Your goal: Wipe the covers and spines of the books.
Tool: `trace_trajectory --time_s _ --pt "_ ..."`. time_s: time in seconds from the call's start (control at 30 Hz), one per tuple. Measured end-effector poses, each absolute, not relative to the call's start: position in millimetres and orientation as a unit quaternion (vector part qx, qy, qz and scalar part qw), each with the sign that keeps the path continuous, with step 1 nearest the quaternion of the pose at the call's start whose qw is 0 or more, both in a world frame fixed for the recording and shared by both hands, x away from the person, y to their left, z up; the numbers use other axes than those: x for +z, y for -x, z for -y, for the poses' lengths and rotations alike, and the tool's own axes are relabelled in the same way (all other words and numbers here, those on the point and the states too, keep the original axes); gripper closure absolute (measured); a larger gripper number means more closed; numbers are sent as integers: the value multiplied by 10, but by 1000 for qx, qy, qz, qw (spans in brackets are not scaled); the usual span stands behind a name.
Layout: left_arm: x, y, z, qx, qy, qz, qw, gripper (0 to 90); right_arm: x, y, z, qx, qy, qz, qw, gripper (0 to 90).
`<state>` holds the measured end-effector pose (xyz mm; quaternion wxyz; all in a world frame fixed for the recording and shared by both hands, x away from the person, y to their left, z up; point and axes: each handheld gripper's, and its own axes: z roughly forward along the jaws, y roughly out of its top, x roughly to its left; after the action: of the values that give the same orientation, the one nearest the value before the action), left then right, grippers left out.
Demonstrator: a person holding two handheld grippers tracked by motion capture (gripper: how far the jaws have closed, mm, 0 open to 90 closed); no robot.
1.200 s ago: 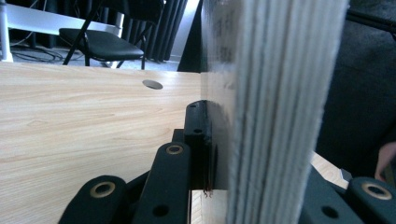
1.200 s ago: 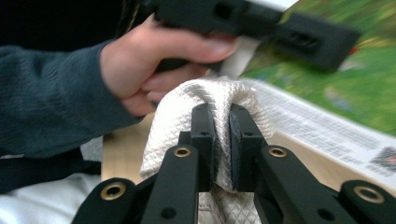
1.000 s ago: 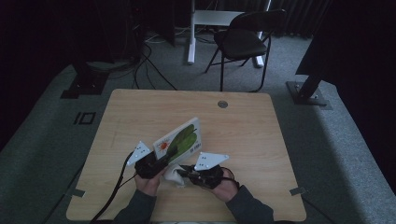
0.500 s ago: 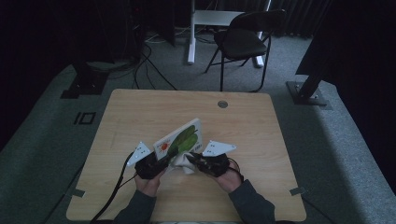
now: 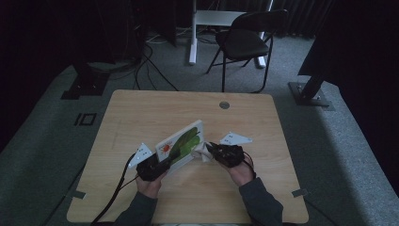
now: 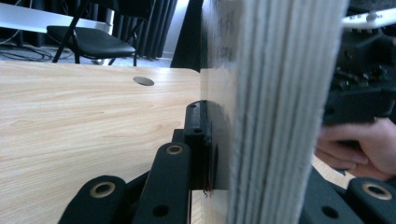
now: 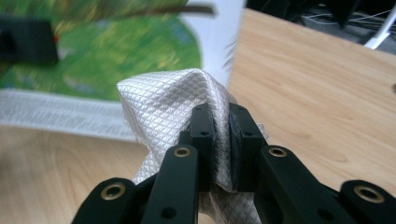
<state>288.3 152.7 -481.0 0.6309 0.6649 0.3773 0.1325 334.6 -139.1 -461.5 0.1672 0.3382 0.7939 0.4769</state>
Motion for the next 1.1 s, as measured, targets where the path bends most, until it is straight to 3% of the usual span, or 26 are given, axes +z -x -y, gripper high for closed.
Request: trace_trajectory --time_s 0.7,1.1 --pt "-4831 -2876 -1491 137 -682 -358 623 789 -4259 -3470 1457 512 -349 -759 202 828" --pt "-4851 -2877 -1469 141 -688 -356 617 789 -4171 -3348 1286 531 -301 -769 193 828"
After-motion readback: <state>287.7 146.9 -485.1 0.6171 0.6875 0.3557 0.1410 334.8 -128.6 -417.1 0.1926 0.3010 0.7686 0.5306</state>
